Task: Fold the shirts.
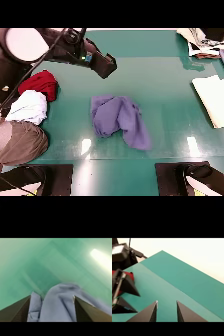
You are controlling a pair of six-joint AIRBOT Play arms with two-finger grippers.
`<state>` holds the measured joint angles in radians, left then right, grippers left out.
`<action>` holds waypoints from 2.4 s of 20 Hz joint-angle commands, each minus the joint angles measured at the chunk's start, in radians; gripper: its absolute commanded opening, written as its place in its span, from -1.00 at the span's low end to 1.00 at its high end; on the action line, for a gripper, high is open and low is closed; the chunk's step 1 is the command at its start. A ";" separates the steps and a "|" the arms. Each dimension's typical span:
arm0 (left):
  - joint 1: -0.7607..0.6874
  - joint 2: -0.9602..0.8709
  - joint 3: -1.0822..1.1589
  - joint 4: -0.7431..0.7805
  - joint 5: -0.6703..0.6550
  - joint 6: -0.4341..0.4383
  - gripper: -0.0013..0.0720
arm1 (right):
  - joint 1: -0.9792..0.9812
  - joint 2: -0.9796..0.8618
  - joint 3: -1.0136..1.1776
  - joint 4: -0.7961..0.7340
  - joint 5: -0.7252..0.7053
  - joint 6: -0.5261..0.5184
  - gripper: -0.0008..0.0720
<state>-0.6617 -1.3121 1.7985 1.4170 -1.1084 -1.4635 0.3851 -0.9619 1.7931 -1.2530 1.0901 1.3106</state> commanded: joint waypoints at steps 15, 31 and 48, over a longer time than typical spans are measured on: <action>0.374 -0.264 -0.524 -0.325 0.073 -0.046 0.66 | 0.000 -0.084 0.005 0.005 0.126 0.055 -0.20; 0.326 -0.326 -0.246 -0.259 0.000 -0.009 -0.91 | -0.463 0.084 -0.853 0.005 0.358 0.143 0.52; 0.367 -0.226 -0.134 -0.238 0.002 -0.024 -0.91 | -0.232 -0.158 -1.002 0.257 -0.111 -0.033 -0.91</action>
<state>-0.3206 -1.5967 1.6123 1.1656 -1.1175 -1.4784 0.1734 -1.1652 0.6693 -0.9985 0.9558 1.2789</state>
